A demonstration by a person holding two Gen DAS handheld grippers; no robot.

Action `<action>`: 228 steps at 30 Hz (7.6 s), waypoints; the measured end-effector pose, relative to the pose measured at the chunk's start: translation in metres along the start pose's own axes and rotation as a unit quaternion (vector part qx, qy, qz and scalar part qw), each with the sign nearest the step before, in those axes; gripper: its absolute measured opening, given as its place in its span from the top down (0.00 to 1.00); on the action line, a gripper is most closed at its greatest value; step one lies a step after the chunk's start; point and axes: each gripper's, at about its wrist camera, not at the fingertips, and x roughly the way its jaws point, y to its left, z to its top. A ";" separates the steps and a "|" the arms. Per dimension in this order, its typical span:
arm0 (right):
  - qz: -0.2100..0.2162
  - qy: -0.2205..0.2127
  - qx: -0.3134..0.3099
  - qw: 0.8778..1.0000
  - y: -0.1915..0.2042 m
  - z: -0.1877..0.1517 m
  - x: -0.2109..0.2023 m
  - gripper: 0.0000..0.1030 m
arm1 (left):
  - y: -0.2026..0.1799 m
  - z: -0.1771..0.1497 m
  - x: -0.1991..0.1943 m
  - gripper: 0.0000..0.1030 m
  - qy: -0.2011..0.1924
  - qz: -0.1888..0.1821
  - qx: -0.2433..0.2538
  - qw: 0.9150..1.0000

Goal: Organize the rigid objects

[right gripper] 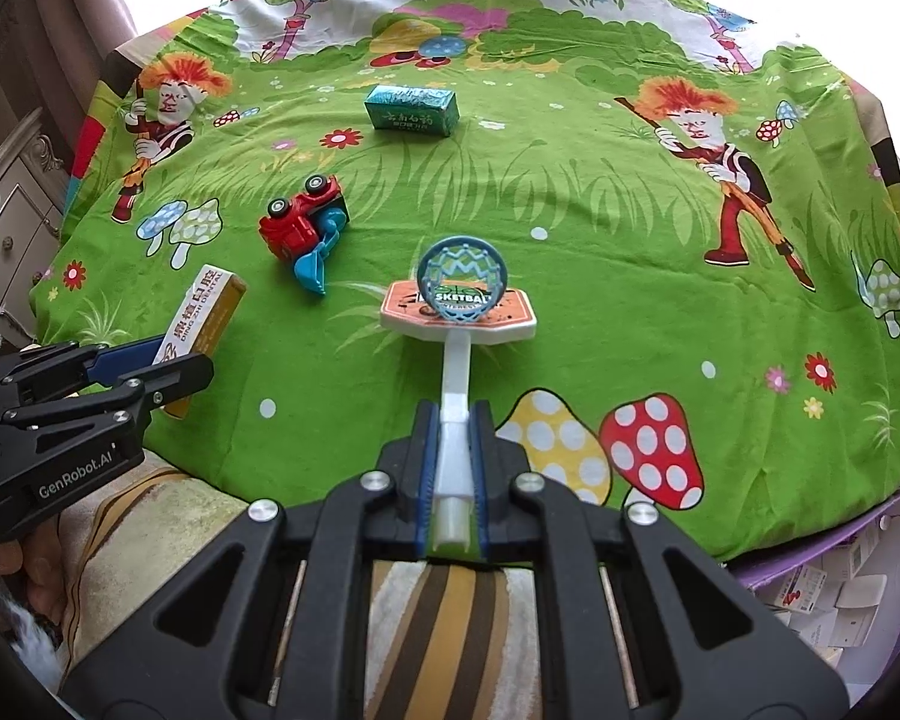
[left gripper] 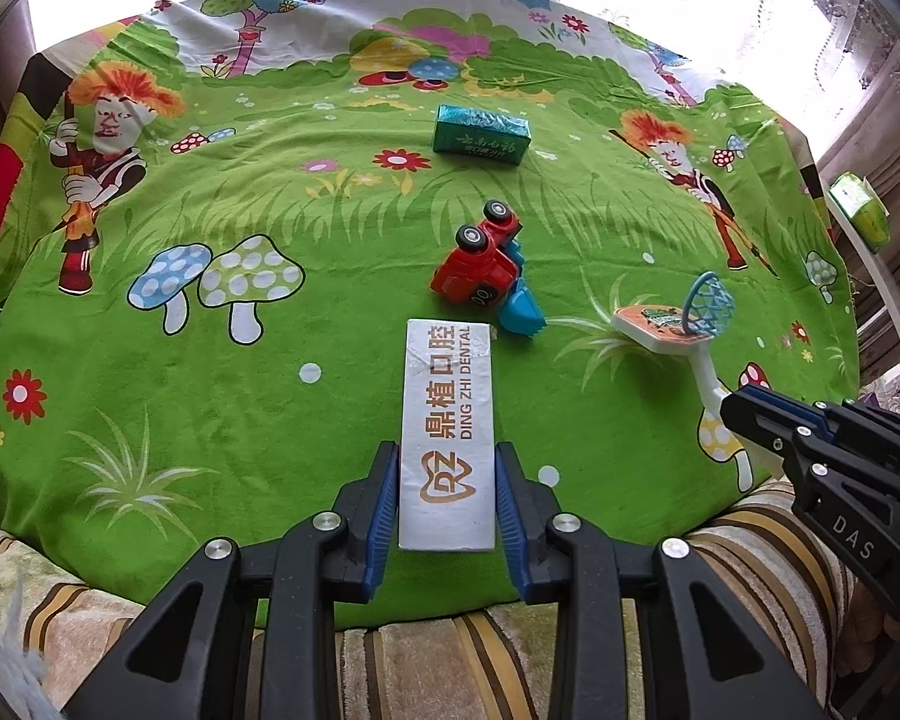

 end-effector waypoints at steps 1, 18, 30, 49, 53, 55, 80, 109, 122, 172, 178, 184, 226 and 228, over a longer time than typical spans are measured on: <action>0.002 -0.002 0.003 1.000 -0.001 0.000 -0.002 0.87 | 0.000 0.000 -0.001 0.69 -0.002 0.000 0.000 1.000; 0.001 -0.043 0.029 0.999 -0.017 -0.010 -0.035 0.89 | -0.002 0.001 -0.012 0.69 -0.021 -0.006 0.001 1.000; -0.004 -0.079 0.054 0.995 -0.039 -0.028 -0.077 0.89 | -0.038 0.001 -0.041 0.69 -0.041 -0.033 0.034 0.998; -0.079 -0.122 0.179 0.973 -0.170 -0.103 -0.159 0.89 | -0.170 -0.018 -0.059 0.69 -0.020 -0.117 0.139 0.983; -0.099 -0.126 0.202 0.966 -0.194 -0.120 -0.170 0.89 | -0.197 -0.022 -0.061 0.69 -0.016 -0.130 0.164 0.978; -0.105 -0.126 0.215 0.963 -0.205 -0.128 -0.173 0.89 | -0.211 -0.026 -0.061 0.69 -0.014 -0.136 0.177 0.975; -0.132 -0.121 0.287 0.941 -0.262 -0.169 -0.184 0.89 | -0.314 -0.044 -0.045 0.62 0.015 -0.184 0.280 0.942; -0.094 -0.107 0.230 0.963 -0.211 -0.128 -0.166 0.45 | -0.206 0.006 -0.045 0.60 -0.013 -0.142 0.190 0.971; -0.064 -0.092 0.177 0.978 -0.174 -0.090 -0.148 0.42 | -0.089 0.044 -0.037 0.60 -0.030 -0.071 0.116 0.990; 0.097 0.044 -0.083 0.991 0.052 0.064 0.030 0.84 | 0.073 0.071 -0.015 0.60 -0.053 -0.044 -0.041 0.997; 0.094 0.050 -0.068 0.992 0.030 0.046 0.012 0.83 | 0.062 0.069 -0.014 0.60 -0.048 -0.055 -0.030 0.997; 0.090 0.037 -0.061 0.993 0.019 0.043 0.008 0.83 | 0.052 0.067 -0.013 0.60 -0.045 -0.061 -0.019 0.997; 0.029 0.042 -0.013 0.999 -0.012 0.035 0.009 0.76 | 0.050 0.061 -0.005 0.60 -0.039 -0.076 -0.023 0.996; 0.028 0.048 -0.008 0.998 -0.014 0.032 0.015 0.72 | 0.047 0.060 -0.005 0.60 -0.038 -0.076 -0.021 0.996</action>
